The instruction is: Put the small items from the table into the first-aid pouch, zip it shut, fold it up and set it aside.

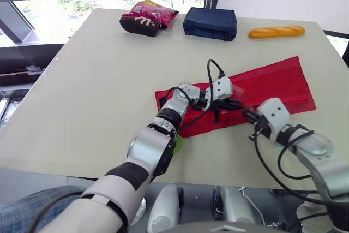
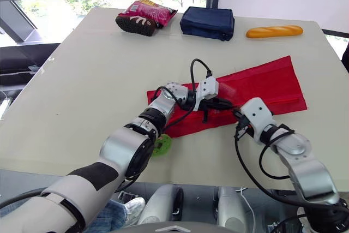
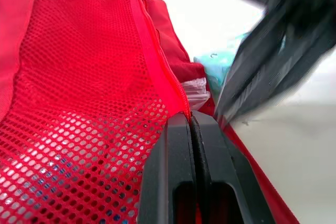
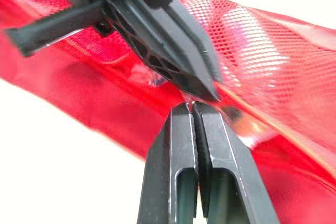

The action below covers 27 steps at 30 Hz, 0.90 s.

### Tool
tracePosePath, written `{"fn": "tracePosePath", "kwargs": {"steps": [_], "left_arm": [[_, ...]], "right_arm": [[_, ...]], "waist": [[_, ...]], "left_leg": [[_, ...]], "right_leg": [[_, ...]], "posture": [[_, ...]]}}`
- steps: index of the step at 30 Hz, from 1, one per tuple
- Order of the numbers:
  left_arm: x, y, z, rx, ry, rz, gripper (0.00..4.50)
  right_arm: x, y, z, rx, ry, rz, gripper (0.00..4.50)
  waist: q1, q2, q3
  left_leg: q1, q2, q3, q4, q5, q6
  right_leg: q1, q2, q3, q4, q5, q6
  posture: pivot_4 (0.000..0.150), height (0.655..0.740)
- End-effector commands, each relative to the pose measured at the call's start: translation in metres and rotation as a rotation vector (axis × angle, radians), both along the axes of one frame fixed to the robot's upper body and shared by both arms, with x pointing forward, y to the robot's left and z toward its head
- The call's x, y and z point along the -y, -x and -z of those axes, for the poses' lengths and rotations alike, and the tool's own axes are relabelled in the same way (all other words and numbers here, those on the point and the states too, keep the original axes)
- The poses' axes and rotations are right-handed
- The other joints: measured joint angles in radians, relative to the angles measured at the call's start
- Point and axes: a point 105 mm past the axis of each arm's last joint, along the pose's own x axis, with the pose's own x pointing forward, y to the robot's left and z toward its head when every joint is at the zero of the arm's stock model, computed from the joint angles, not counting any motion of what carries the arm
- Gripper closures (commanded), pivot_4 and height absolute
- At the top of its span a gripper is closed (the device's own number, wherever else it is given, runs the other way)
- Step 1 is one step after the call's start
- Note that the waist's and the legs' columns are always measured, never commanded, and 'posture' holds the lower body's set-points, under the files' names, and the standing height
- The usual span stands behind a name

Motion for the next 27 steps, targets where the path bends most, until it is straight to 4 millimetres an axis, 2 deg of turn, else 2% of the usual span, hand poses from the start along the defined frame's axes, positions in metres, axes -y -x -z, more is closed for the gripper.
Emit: {"fn": "tracePosePath", "kwargs": {"steps": [1, 6, 16, 24, 27], "left_arm": [[0.006, 0.003, -0.003, 0.003, 0.004, 0.028, 4.5], [0.008, 0.005, -0.003, 0.001, 0.003, 0.038, 4.5], [0.008, 0.006, -0.005, 0.002, 0.014, 0.051, 4.5], [0.009, 0.009, -0.003, -0.009, 0.017, 0.063, 4.5], [0.01, 0.009, -0.003, -0.01, 0.018, 0.064, 4.5]], "right_arm": [[0.013, -0.006, -0.008, 0.036, 0.023, 0.067, 4.4], [0.005, -0.016, 0.005, 0.005, 0.024, 0.084, 4.4], [-0.017, -0.046, 0.015, 0.017, -0.016, 0.104, 4.4], [-0.022, -0.074, 0.004, 0.12, -0.072, 0.171, 4.4], [-0.023, -0.076, 0.001, 0.138, -0.091, 0.175, 4.4]], "waist": [[0.0, 0.0, 0.0], [0.0, 0.0, 0.0], [-0.002, 0.0, 0.0], [-0.002, 0.0, 0.0], [-0.002, 0.0, 0.0]], "left_leg": [[0.0, 0.0, 0.0, 0.0, 0.0, 0.0], [0.0, 0.0, 0.0, 0.001, 0.0, 0.0], [0.0, 0.0, 0.0, 0.001, 0.0, 0.0], [0.0, 0.0, 0.0, 0.001, 0.0, 0.0], [0.0, 0.0, 0.0, 0.001, 0.0, 0.0]], "right_leg": [[0.0, 0.0, 0.0, 0.0, 0.0, 0.0], [0.0, 0.0, 0.0, 0.001, 0.0, -0.001], [0.0, 0.001, 0.0, 0.001, 0.001, -0.001], [0.0, 0.001, 0.001, 0.002, 0.001, -0.001], [0.0, 0.001, 0.001, 0.002, 0.001, -0.001]], "posture": [[0.15, 0.7164], [0.15, 0.7164], [0.15, 0.7164], [0.15, 0.7164], [0.15, 0.7164]]}}
